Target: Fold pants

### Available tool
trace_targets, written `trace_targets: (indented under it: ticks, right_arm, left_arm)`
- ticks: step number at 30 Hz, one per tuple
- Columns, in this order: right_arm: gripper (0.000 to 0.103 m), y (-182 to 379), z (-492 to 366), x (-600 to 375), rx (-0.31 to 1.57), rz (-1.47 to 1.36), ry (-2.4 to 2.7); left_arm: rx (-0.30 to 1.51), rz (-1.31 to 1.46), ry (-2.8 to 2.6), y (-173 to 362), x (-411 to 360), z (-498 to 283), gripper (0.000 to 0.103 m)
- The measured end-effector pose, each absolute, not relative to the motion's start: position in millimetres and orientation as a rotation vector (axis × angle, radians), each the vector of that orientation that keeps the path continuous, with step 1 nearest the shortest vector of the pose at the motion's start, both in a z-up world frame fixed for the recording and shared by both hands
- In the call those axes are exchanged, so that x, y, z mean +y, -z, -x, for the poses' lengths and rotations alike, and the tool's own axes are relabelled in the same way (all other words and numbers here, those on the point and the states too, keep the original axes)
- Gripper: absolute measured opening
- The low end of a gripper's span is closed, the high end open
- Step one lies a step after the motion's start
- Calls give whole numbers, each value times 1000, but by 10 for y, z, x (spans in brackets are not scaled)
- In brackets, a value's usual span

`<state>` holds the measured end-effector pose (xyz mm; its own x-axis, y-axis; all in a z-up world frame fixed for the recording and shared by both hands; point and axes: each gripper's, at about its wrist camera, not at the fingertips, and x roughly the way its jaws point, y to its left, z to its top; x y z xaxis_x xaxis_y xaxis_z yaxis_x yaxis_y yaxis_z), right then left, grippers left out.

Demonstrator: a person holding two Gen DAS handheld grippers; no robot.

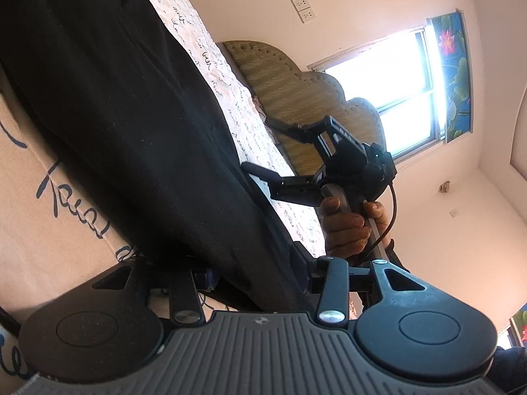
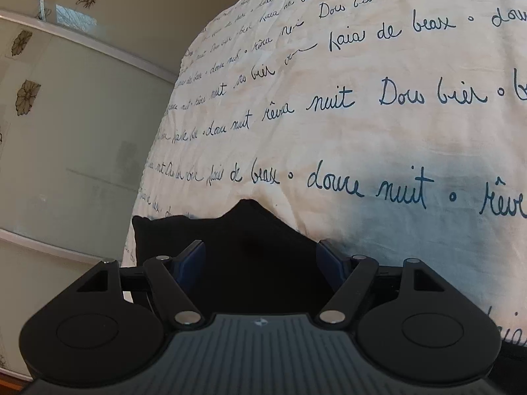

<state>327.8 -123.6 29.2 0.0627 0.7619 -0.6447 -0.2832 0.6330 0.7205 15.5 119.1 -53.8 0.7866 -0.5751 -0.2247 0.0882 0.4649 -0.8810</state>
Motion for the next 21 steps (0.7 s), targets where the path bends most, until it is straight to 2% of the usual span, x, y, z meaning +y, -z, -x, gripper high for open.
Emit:
trace_targets:
  ticks: [5, 21]
  right_arm:
    - [73, -293, -3230, -1303, 1310, -377, -880]
    - [75, -305, -3257, -1566, 1288, -444, -939]
  left_arm:
    - [542, 1029, 444, 541, 1239, -172, 52]
    - [540, 1032, 448, 541, 1254, -186, 52]
